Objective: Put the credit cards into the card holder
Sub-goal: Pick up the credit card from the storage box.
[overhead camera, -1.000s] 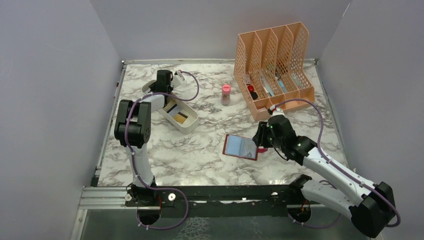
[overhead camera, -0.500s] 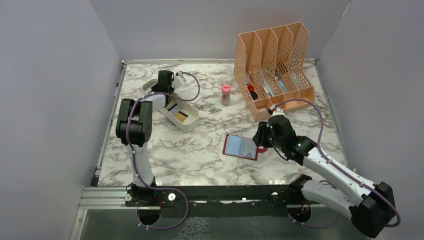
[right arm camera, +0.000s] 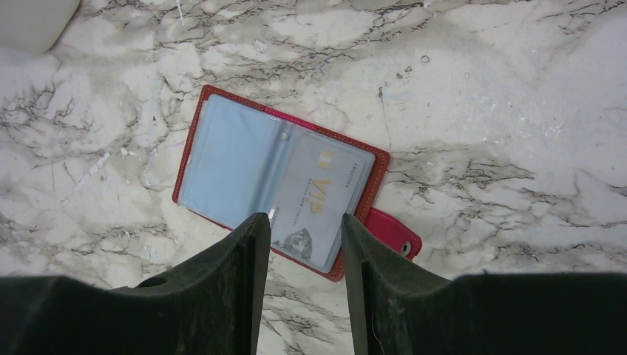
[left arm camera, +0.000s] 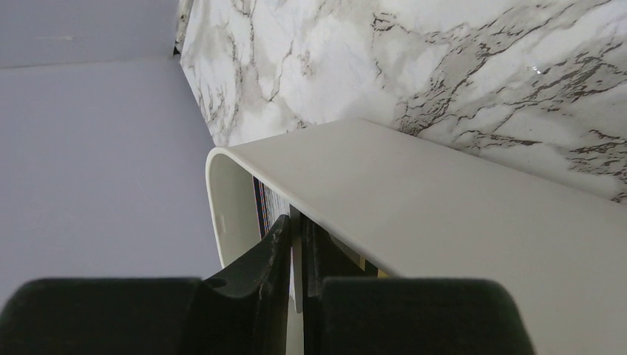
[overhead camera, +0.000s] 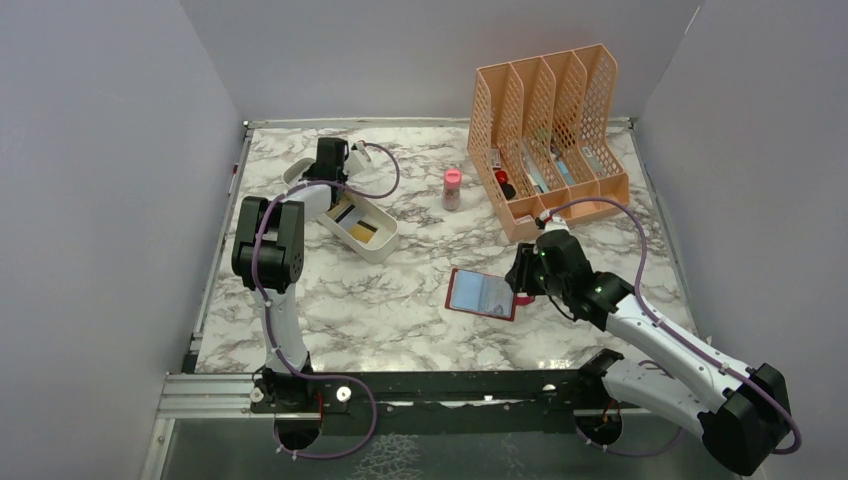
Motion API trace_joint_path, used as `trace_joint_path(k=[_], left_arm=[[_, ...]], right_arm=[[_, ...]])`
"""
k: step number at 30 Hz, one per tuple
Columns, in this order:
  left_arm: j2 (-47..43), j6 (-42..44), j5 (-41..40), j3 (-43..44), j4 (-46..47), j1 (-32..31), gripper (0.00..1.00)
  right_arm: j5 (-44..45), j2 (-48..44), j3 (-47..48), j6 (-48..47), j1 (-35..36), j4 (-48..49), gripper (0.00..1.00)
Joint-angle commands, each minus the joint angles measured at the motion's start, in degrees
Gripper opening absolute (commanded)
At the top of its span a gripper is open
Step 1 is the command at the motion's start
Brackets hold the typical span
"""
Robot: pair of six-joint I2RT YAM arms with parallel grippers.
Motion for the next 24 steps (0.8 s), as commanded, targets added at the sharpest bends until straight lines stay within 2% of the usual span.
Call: trace_joint_path(k=[1, 4, 16, 24], left_arm=[[-1.47, 0.72, -0.76, 2.51, -5.12, 0.81, 0.06], [-1.26, 0.01, 0.15, 2.54, -6.62, 0.92, 0.0], [-4.19, -4.97, 3.16, 7.64, -17.28, 0.83, 0.0], [-8.26, -8.34, 4.78, 6.08, -20.22, 0.74, 0.0]], right_arm=[[1.3, 0.02, 1.31, -0.46, 0.33, -0.14, 0.45], [1.24, -0.23, 1.28, -0.45, 0.33, -0.12, 0.45], [1.07, -0.46, 1.2, -0.36, 0.33, -0.21, 0.45], [0.83, -1.4, 1.29, -0.19, 0.33, -0.51, 0.45]])
